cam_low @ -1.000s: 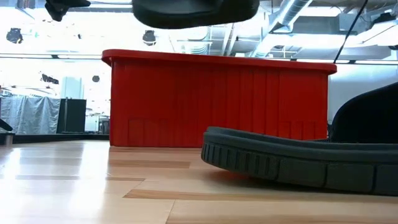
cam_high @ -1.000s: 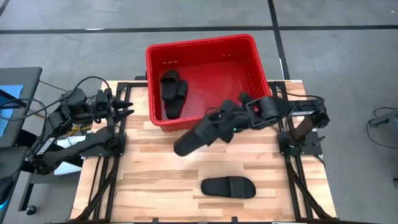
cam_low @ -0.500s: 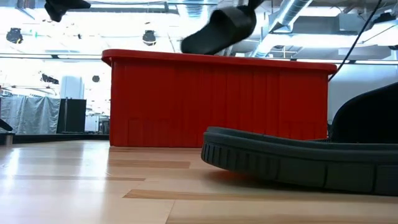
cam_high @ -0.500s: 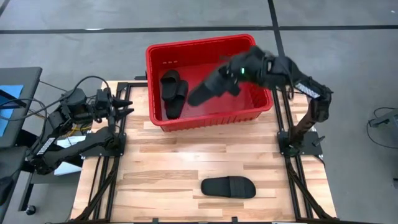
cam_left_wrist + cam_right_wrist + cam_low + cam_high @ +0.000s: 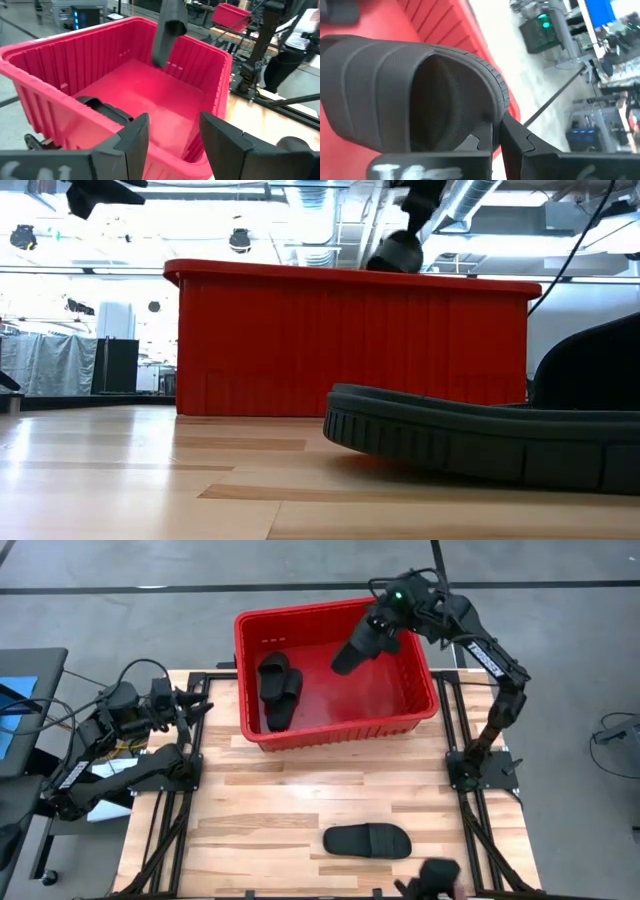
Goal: Pick and place slides into bin
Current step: Put the left black slide into the red bin
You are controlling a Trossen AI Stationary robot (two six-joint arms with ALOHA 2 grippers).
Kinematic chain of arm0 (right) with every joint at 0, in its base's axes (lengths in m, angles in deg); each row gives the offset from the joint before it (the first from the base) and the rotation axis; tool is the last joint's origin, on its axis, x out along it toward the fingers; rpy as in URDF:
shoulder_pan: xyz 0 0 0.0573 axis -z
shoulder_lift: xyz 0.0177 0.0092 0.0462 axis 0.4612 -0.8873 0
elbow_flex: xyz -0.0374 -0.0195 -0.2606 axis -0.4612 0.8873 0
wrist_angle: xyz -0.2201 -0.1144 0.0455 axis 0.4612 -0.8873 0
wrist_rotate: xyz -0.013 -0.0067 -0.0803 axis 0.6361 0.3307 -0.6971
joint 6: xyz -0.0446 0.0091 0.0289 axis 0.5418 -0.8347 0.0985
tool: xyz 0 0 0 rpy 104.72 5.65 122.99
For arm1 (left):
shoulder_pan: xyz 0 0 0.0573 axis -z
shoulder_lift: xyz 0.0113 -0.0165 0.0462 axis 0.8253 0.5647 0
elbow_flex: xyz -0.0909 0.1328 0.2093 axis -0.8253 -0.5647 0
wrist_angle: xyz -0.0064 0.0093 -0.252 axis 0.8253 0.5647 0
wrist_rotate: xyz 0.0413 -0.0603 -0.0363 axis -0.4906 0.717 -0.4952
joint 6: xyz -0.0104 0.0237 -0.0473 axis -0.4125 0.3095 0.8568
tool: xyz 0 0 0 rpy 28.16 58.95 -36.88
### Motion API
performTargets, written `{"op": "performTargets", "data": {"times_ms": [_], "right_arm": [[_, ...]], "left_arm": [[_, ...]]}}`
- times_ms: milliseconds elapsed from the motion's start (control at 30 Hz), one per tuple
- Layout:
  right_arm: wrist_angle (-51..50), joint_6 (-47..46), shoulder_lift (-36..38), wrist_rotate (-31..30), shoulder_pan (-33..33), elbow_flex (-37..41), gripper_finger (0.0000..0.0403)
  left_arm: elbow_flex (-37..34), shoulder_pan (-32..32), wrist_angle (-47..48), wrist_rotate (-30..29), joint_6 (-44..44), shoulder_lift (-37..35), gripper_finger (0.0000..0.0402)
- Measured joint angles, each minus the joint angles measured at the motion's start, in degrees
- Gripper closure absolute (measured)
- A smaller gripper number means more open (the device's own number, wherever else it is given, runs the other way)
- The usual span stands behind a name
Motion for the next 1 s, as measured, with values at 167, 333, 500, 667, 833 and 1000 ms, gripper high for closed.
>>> {"op": "performTargets", "data": {"times_ms": [167, 333, 500, 667, 833, 1000], "right_arm": [[-0.50, 8.05, -3.76, 3.35, 2.67, 0.00, 0.0402], [-0.65, 14.75, -6.65, 7.29, 4.75, 0.02, 0.0402], [-1.39, 21.29, -8.60, 9.81, 6.52, 0.04, 0.0402], [-1.66, 23.04, -10.88, 14.05, 7.46, 0.04, 0.0402], [-2.49, 24.47, -13.18, 16.24, 7.87, 0.04, 0.0402], [-3.50, 25.93, -15.64, 18.59, 8.33, 0.04, 0.0402]], "left_arm": [[0.00, 0.01, -0.27, -1.35, 0.09, 0.00, 0.0237], [0.00, 0.02, -0.50, -1.76, 0.13, 0.00, 0.0237], [0.00, 0.01, -0.48, -4.58, 0.86, 0.00, 0.0237], [0.00, 0.00, -0.46, -6.84, 0.94, -0.02, 0.0237], [0.00, 0.00, -0.46, -8.62, 0.94, 0.00, 0.0237], [0.00, 0.02, -0.71, -8.89, 0.94, 0.00, 0.0237]]}}
